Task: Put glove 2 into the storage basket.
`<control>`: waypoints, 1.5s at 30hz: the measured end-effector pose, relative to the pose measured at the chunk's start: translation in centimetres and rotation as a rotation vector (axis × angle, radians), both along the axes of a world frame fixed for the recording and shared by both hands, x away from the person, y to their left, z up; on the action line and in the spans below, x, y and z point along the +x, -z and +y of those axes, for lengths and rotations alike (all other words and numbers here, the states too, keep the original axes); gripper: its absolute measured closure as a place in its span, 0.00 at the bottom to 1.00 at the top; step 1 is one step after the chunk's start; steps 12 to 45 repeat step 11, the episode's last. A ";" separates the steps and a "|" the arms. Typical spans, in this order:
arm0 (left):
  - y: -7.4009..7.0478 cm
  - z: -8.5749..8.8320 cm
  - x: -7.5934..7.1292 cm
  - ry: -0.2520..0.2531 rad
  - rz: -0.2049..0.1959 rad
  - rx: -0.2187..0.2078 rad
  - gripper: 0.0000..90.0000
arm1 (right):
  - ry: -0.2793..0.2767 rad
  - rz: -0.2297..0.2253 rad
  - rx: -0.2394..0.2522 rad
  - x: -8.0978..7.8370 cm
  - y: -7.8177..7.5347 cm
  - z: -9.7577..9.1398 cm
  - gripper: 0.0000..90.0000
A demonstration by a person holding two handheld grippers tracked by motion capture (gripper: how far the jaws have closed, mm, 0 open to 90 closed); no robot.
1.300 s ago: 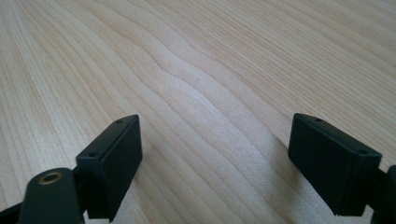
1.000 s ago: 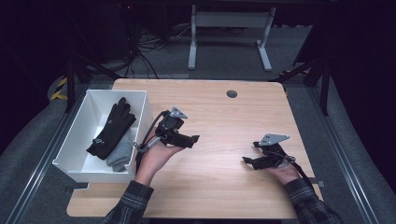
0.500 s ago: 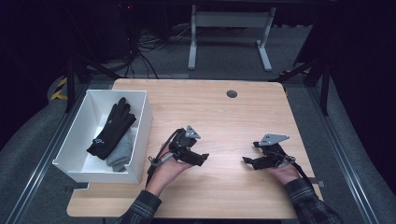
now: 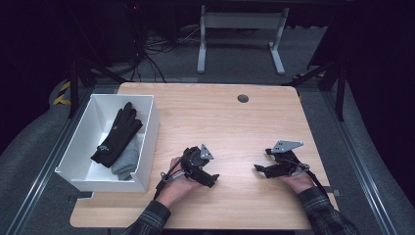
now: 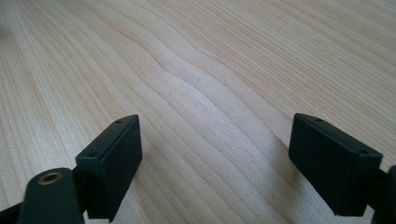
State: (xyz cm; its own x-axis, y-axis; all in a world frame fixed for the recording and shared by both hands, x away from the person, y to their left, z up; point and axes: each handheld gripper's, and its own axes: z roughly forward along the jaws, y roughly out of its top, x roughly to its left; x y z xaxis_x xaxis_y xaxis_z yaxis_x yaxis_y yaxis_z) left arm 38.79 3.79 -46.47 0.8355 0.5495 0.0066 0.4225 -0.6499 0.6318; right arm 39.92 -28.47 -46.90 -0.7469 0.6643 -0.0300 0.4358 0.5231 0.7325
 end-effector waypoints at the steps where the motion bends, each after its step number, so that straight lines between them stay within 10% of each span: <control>1: 0.2 0.0 0.0 0.000 -0.002 0.015 0.01 | -0.002 0.000 0.001 0.0 0.0 0.0 0.20; 10: 1.2 0.7 0.0 0.034 -0.019 -0.073 0.00 | 0.000 0.000 0.000 0.0 0.0 0.0 0.20; 45: 1.2 0.7 0.0 0.034 -0.019 -0.073 0.00 | -0.001 -0.001 0.000 0.0 0.0 0.0 0.20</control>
